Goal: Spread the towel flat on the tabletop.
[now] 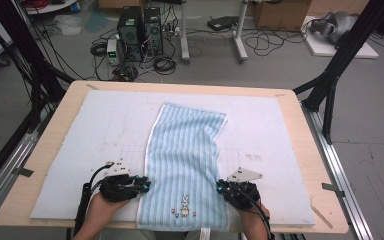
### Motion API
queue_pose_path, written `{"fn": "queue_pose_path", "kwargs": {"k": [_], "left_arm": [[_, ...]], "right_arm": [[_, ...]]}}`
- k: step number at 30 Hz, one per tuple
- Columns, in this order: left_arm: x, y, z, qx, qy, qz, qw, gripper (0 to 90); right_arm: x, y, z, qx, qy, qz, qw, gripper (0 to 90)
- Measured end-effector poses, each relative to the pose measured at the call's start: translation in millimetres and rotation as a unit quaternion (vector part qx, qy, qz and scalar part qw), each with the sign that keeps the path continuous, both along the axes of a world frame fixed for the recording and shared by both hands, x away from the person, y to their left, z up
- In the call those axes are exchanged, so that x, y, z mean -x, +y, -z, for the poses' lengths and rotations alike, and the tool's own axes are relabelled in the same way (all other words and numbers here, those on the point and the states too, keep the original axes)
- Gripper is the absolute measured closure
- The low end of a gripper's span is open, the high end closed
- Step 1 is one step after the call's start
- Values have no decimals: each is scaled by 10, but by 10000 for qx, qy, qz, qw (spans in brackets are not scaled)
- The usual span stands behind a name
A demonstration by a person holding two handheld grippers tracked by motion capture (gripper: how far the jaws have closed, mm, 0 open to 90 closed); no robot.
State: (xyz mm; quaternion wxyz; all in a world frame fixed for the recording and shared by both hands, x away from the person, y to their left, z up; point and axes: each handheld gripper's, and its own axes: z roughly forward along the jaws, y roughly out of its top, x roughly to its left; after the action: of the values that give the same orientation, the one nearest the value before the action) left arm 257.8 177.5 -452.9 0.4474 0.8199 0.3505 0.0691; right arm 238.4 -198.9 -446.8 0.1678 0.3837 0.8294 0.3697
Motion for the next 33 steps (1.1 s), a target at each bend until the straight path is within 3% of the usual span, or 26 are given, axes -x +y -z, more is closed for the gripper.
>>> {"fn": "queue_pose_path", "kwargs": {"k": [4, 13, 15, 17, 18, 21, 25, 28, 33], "left_arm": [[62, 13, -17, -18, 109, 130, 9999, 873], [254, 122, -13, 96, 311, 539, 9980, 871], [264, 126, -7, 148, 273, 544, 9980, 849], [241, 130, -11, 249, 166, 468, 9985, 725], [223, 138, -18, 307, 106, 406, 9986, 661], [144, 167, -54, 566, -173, 116, 9982, 514], [-47, 233, -105, 803, -518, -249, 9951, 394], [-197, 270, -143, 934, -717, -517, 9917, 347], [-444, 315, -204, 1083, -790, -809, 9877, 273]], "right_arm": [[108, -18, -23, 144, -1, -144, 9998, 858], [332, -148, -41, 110, 91, -232, 9996, 848], [339, -157, -59, 35, 74, -232, 9997, 763], [305, -179, -93, -159, 18, -162, 9997, 687], [272, -191, -116, -243, -46, -93, 9997, 633], [106, -233, -187, -443, -213, 103, 9987, 623], [-285, -305, -233, -618, -420, 408, 9964, 625], [-582, -324, -246, -567, -491, 666, 9950, 621], [-932, -295, -229, -368, -485, 909, 9940, 590]]}}
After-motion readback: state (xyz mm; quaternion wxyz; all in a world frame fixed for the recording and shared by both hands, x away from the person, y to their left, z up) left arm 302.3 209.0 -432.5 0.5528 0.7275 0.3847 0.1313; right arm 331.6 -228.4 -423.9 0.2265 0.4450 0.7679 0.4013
